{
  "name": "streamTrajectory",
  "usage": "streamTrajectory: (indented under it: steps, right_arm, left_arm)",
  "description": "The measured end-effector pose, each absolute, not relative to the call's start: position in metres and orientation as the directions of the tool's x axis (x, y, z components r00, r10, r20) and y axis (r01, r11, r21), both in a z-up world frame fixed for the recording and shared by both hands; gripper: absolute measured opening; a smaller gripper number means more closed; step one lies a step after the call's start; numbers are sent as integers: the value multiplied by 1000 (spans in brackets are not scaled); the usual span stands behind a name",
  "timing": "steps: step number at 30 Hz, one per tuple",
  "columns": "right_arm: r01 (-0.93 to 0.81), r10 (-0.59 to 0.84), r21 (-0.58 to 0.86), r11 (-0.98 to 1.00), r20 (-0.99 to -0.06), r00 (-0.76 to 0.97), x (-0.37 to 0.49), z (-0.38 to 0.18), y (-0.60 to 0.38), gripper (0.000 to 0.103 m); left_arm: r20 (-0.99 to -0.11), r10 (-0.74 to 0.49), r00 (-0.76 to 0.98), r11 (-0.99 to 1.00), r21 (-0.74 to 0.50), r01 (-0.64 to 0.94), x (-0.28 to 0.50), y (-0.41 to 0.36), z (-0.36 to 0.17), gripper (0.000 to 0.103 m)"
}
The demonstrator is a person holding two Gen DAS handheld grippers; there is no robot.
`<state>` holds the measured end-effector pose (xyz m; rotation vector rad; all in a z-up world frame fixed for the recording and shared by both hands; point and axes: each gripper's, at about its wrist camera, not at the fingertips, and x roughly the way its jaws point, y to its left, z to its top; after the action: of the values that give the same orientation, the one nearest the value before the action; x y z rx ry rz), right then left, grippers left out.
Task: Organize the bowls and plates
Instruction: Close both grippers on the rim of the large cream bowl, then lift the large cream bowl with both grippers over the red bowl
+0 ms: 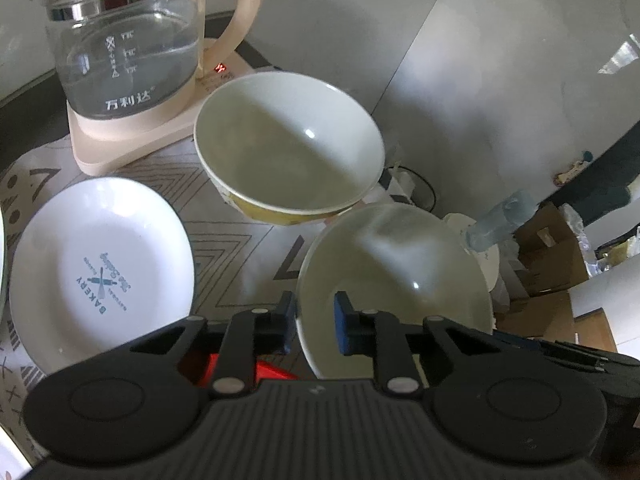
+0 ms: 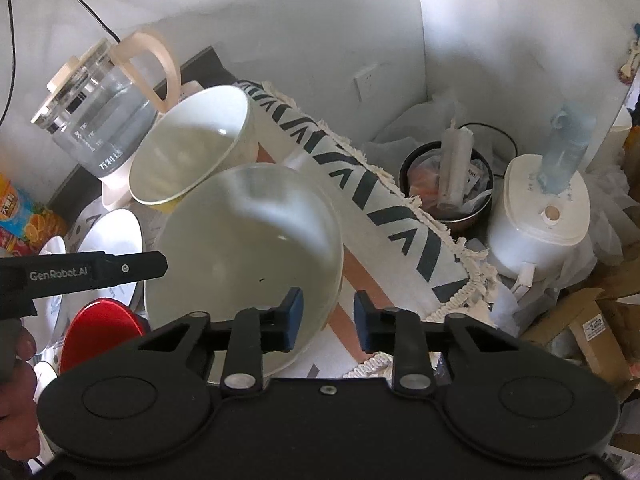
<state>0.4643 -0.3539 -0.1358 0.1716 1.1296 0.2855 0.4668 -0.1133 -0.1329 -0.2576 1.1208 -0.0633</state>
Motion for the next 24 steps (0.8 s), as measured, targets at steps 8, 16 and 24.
streamTrajectory:
  steps: [8, 16, 24]
  right_arm:
    - [-167, 323, 280, 945, -876, 357, 474, -149, -350, 15]
    - [-171, 307, 260, 950, -872, 380, 472, -142, -354, 14]
    - [-169, 289, 237, 957, -846, 449, 460, -113, -363, 14]
  left_arm:
    - [-901, -145, 408, 971, -210, -118, 475, -116, -147, 6]
    - [-891, -151, 428, 968, -221, -118, 469, -122, -139, 5]
    - [-862, -192, 470, 960, -264, -90, 454, -123, -118, 5]
